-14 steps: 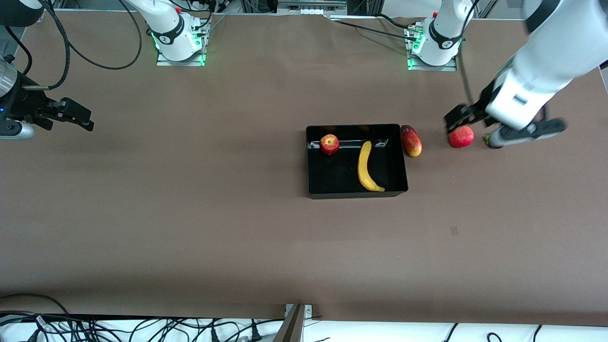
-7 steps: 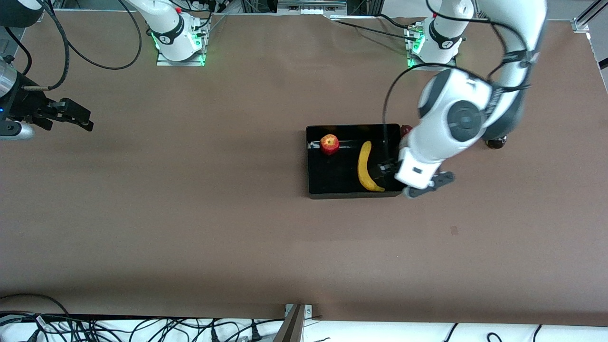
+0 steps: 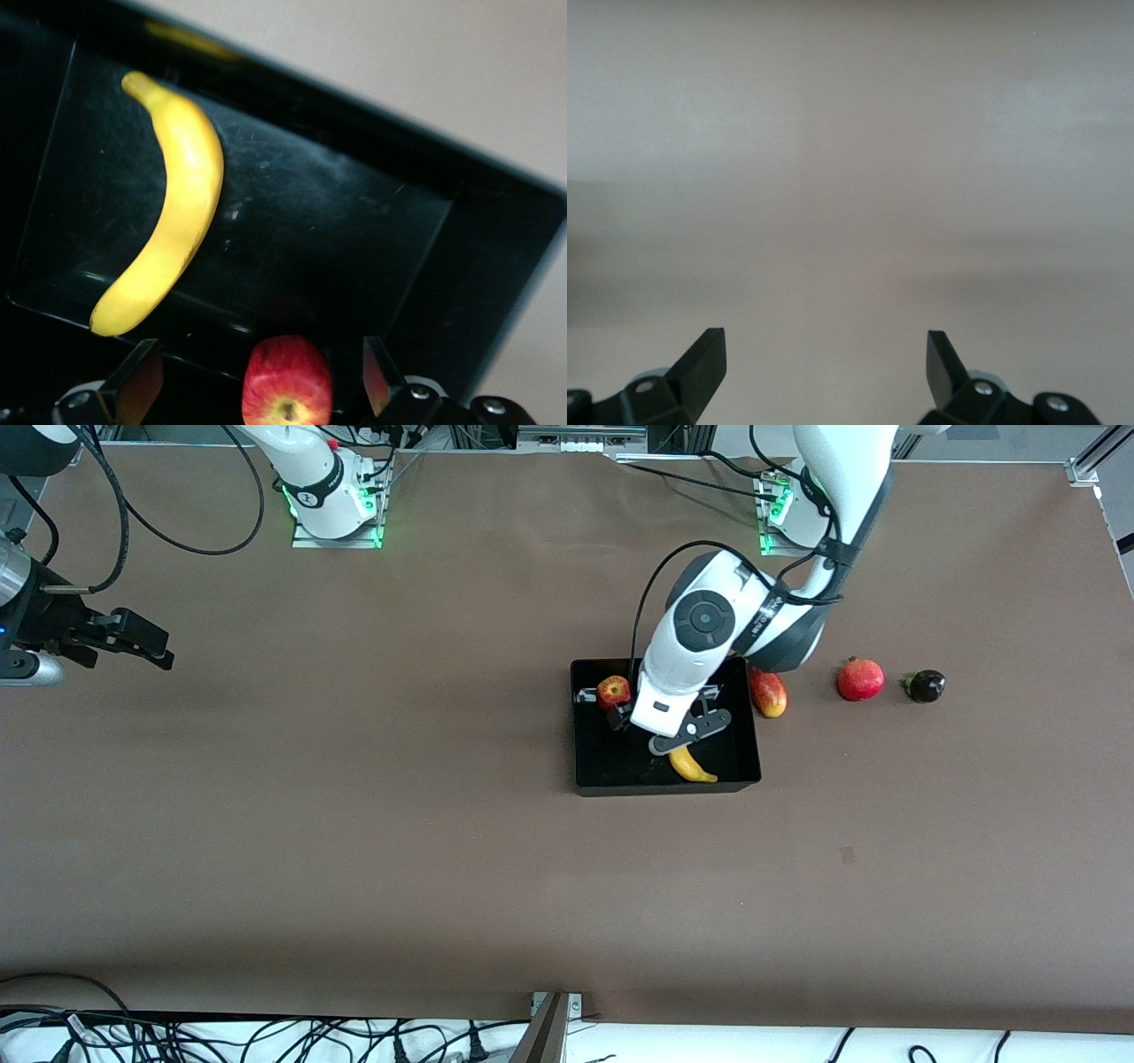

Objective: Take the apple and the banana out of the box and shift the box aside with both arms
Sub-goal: 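Lower the left gripper and grasp the red apple inside the tray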

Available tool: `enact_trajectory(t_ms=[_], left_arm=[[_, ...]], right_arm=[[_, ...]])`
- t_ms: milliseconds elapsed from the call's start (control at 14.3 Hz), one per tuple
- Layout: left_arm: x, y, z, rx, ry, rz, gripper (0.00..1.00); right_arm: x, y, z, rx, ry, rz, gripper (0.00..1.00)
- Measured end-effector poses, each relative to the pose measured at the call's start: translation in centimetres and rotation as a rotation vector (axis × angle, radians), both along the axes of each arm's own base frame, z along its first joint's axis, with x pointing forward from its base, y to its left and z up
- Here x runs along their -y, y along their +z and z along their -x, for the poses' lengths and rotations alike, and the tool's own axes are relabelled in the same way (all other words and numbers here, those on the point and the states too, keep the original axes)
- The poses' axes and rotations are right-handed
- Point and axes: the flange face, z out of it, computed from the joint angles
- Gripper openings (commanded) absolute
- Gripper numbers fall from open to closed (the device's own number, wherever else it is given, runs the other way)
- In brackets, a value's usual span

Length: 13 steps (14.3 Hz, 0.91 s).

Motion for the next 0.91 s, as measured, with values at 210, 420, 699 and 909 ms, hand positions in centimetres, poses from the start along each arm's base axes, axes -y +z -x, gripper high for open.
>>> enact_trajectory(t_ms=[210,420,699,909], left_arm=[[1.3,-3.0,2.8,0.020,0.010,-0.012,1.00],[2.1,-4.1,4.0,0.020,0.015,-0.016,1.00],[2.9,-5.7,4.5,0.060,0.039,-0.032,1.00],[3.4,-7.5,5.1,0.068,0.062,-0.046,1.00]], right_arm=[[0.0,0.0,0.0,0.000,0.000,0.000,1.00],[0.0,0.0,0.0,0.000,0.000,0.000,1.00],[0.1,0.0,0.0,0.000,-0.002,0.000,1.00],[0.2,0.0,0.0,0.000,-0.003,0.000,1.00]])
